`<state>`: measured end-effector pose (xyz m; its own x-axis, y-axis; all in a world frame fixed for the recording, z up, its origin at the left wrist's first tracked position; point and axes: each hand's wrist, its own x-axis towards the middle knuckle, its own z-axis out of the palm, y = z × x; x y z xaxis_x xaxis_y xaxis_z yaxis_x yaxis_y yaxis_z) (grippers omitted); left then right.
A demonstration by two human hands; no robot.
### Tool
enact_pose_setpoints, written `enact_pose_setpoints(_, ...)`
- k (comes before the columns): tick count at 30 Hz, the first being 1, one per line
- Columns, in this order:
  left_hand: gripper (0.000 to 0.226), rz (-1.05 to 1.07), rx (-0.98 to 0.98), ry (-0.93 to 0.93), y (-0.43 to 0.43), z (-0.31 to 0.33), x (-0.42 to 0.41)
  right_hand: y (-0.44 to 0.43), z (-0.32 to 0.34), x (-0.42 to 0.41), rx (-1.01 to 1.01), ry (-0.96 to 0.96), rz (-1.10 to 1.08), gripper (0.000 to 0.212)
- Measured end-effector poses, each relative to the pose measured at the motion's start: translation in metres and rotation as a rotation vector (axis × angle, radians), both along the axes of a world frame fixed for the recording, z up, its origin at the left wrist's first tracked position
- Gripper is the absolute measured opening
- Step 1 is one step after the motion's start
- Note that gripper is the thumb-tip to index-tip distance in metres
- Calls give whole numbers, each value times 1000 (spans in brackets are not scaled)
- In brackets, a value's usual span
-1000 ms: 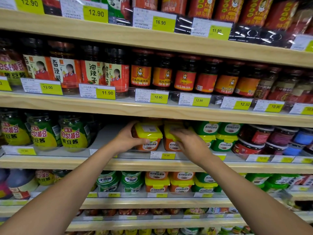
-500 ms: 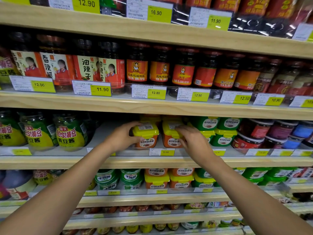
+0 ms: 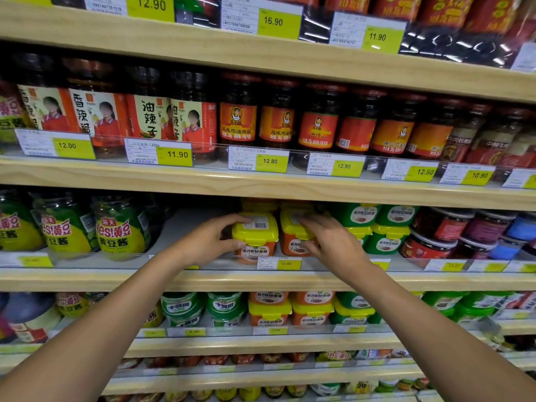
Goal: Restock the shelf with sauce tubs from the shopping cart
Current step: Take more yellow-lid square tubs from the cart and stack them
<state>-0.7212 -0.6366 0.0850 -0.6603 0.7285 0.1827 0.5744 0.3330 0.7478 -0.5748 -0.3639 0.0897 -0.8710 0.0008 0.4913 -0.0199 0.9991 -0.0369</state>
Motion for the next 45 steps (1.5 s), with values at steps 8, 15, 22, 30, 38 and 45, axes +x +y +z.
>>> enact_pose_setpoints(8, 44, 99, 5, 46, 15, -1, 10, 0, 0, -4, 14, -1, 27, 55)
enact_pose_setpoints(15, 46, 187, -16, 129, 26, 2, 21, 2, 1, 6, -3, -2, 36, 49)
enact_pose_setpoints(22, 48, 168, -29, 97, 25, 2, 26, -3, 2, 14, 3, -1, 45, 49)
enact_pose_setpoints(30, 51, 136, -73, 110, 23, 8, 29, -13, 9, 21, 14, -53, -4, 50)
enact_pose_setpoints(38, 74, 115, -149, 177, 7, -2, 42, -24, 14, 45, -59, -176, -101, 69)
enact_pose_setpoints(45, 84, 213, -229, 601, 8, -13, 88, -13, -7, 85, -49, -83, -177, 72)
